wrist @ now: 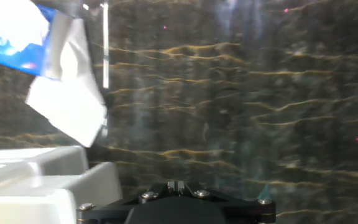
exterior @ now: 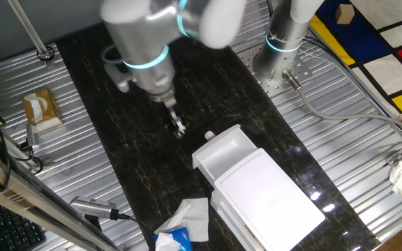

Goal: Use the gripper to push and close the drawer

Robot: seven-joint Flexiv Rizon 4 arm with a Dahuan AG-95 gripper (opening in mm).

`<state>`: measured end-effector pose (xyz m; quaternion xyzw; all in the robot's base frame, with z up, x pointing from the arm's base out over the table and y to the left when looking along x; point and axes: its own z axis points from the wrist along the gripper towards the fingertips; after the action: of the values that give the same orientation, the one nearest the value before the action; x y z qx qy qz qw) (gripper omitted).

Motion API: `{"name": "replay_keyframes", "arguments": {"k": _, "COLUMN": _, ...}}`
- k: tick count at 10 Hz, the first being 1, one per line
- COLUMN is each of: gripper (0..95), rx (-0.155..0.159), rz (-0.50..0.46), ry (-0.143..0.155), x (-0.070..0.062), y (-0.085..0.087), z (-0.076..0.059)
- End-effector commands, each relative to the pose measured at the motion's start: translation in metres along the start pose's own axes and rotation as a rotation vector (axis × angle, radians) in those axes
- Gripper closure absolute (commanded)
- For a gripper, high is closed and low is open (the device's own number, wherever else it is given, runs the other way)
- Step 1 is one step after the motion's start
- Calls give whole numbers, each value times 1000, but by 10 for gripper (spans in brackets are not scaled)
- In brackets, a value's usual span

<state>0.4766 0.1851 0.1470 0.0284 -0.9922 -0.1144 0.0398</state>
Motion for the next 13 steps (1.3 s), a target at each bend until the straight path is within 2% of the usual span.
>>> {"name": "replay_keyframes", "arguments": {"k": 1, "gripper": 950, "rx": 4, "rz": 21, "ry": -15, "x": -1, "y": 13, "z": 8}}
{"name": "replay_keyframes", "arguments": {"k": 7, "gripper": 950, "rx": 0, "rz": 17, "ry": -28, "x": 0, "y": 15, "z": 10}}
{"name": "replay_keyframes", "arguments": {"k": 10, "gripper": 950, "rx": -9, "rz": -5, "ry": -26, "x": 0, "y": 15, "z": 10}}
{"name": "replay_keyframes", "arguments": {"k": 13, "gripper": 950, "rx": -56, "rz": -47, "ry": -24, "x": 0, "y": 15, "z": 10}}
